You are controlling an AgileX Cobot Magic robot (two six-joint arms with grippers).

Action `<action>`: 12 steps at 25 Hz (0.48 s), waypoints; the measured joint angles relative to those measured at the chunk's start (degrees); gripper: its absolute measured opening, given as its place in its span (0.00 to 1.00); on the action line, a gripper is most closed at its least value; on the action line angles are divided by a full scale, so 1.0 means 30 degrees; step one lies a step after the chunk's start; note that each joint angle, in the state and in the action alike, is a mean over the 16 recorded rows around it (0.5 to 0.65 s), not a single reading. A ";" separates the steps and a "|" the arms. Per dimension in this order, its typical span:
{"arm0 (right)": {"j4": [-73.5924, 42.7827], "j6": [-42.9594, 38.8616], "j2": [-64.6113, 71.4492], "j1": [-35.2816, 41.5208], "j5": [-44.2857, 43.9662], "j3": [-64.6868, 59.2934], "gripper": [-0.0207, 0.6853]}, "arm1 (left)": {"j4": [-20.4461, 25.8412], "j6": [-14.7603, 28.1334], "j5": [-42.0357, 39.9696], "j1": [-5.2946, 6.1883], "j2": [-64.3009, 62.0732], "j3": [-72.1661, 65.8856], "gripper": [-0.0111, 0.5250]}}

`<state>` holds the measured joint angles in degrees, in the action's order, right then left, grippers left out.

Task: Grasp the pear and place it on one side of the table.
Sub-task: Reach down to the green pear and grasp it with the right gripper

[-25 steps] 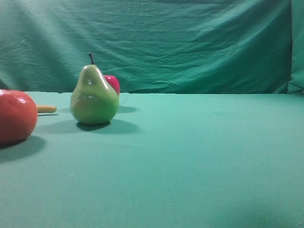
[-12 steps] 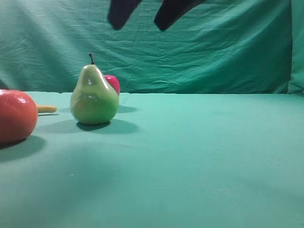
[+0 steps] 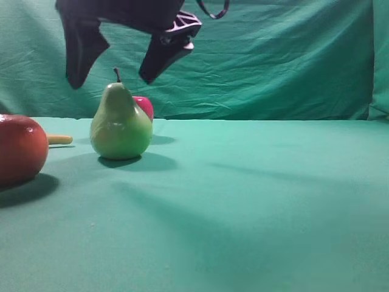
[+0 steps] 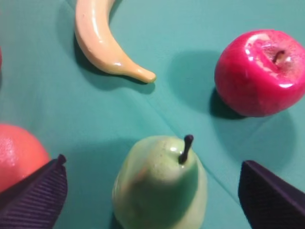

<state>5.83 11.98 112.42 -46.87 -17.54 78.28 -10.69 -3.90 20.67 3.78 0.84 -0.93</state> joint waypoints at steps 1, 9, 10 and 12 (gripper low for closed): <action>0.0046 -0.0002 0.0355 0.0021 0.0094 0.0204 0.88 | 0.0000 0.0000 0.0000 0.0000 0.0000 0.0000 0.02; 0.0248 -0.0150 0.1252 0.0792 0.0053 0.0838 0.72 | 0.0000 0.0000 0.0000 0.0000 0.0000 0.0000 0.02; 0.0251 -0.0176 0.1040 0.1010 -0.0134 0.0842 0.70 | 0.0000 0.0000 0.0000 0.0000 0.0000 0.0000 0.02; 0.0256 -0.0227 0.0388 0.1551 -0.0607 0.0779 0.65 | 0.0000 0.0000 0.0000 0.0000 0.0000 0.0000 0.02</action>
<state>6.60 11.30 113.58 -42.22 -19.36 80.62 -10.69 -3.90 20.67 3.78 0.84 -0.93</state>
